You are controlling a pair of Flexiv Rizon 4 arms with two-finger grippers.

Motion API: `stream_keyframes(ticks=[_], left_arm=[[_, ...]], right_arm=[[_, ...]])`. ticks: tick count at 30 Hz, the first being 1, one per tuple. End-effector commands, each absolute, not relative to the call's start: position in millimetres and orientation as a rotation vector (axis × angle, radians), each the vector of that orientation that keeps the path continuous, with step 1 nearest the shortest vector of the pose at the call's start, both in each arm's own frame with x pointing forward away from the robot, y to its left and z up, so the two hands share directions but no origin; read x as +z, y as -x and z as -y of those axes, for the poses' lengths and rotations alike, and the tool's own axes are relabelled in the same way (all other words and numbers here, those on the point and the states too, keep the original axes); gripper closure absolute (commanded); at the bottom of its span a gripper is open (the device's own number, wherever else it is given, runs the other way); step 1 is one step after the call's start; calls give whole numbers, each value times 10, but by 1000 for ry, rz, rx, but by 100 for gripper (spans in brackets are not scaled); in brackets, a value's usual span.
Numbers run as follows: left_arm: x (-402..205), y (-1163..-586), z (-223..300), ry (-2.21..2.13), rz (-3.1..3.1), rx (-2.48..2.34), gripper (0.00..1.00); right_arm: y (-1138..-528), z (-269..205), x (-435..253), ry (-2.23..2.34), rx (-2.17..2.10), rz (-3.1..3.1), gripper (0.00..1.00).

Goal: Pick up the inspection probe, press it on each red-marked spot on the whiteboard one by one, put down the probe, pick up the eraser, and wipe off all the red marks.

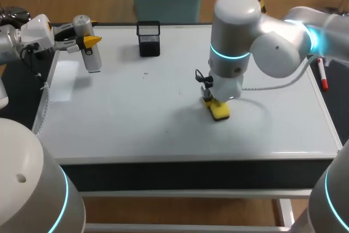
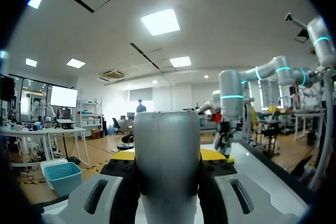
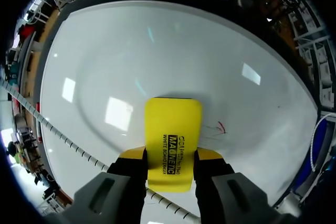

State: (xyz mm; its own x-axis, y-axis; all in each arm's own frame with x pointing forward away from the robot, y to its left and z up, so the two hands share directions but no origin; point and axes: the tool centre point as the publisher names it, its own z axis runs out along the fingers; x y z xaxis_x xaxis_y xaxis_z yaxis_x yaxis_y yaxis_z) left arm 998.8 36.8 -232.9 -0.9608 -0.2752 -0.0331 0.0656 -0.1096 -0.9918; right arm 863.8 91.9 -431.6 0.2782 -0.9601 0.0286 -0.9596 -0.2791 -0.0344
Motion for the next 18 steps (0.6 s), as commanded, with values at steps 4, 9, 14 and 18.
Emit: stream_keyframes(ticks=[4,9,14,18], left_arm=[[-2327,-9996,-368,230,-1925,-2172,100],[-2327,-9996,-368,230,-1925,-2172,100],[-2327,-9996,-368,230,-1925,-2172,100],[-2327,-9996,-368,230,-1925,-2172,100]], right_arm=[[-8666,-883,-4237,2444,-92,-1909,100],[-8593,-1056,-3973,2353,-144,-1912,100],[-8615,-1261,-3982,2284,-112,-2037,100],[-8600,-1379,-4004,2268,18,-2106,100]])
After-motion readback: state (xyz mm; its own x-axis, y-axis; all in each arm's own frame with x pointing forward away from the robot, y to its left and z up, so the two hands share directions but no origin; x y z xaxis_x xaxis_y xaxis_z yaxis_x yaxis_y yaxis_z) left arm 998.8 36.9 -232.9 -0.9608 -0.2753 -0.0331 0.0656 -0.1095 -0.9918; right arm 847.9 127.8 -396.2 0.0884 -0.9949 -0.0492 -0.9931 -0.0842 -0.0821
